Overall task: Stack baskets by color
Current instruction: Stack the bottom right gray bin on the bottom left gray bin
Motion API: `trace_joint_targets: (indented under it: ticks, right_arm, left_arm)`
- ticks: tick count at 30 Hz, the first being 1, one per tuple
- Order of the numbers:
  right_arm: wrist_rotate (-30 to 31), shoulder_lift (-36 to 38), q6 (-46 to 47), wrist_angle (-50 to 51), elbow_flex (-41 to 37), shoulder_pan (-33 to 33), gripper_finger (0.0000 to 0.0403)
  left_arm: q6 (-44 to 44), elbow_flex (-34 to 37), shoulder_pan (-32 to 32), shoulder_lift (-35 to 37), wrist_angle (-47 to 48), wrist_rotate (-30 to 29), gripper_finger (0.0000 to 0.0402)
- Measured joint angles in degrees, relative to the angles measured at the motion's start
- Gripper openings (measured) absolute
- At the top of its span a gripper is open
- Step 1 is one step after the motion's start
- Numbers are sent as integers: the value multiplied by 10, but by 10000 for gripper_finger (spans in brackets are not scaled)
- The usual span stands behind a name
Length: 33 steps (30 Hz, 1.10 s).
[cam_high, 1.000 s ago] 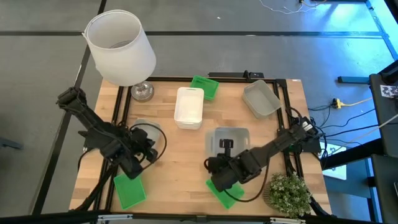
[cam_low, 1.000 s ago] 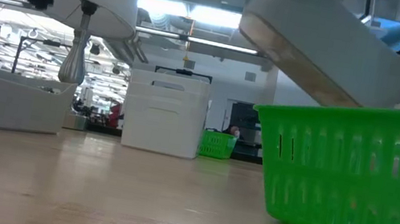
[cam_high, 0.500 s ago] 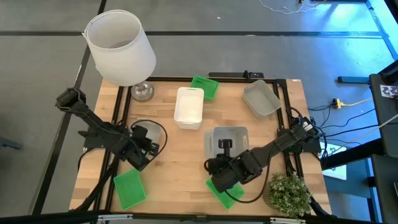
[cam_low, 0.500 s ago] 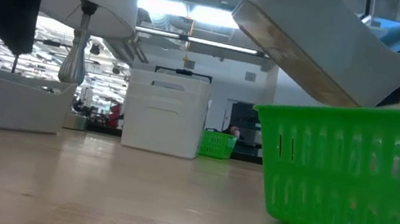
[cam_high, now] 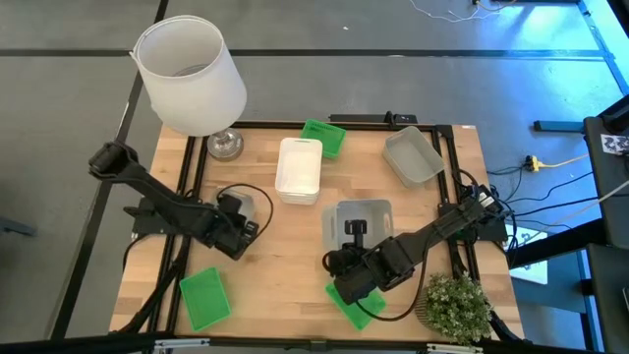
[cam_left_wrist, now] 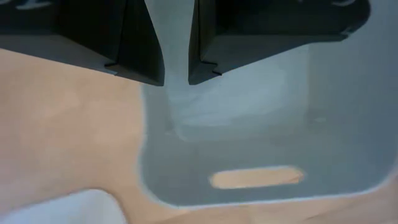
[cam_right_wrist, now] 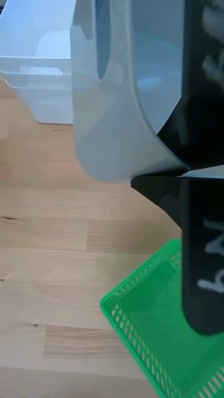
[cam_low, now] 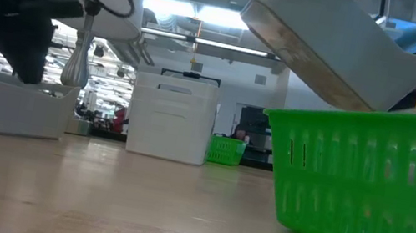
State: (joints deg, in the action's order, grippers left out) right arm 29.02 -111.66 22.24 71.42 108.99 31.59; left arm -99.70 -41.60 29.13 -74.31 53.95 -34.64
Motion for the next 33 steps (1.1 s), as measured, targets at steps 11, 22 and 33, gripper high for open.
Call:
trace_joint_targets:
  ticks: [11, 22, 33]
  right_arm:
    - [0, 0, 0, 0, 0, 0, 0]
    - [-1, 0, -1, 0, 0, 0, 0]
    - [-1, 0, -20, -1, 0, 0, 0]
  left_arm:
    - [94, 0, -55, -86, -76, 28, 65]
    - [274, 0, -69, -96, -325, 55, 65]
    - [367, -53, -31, -77, -319, 9, 65]
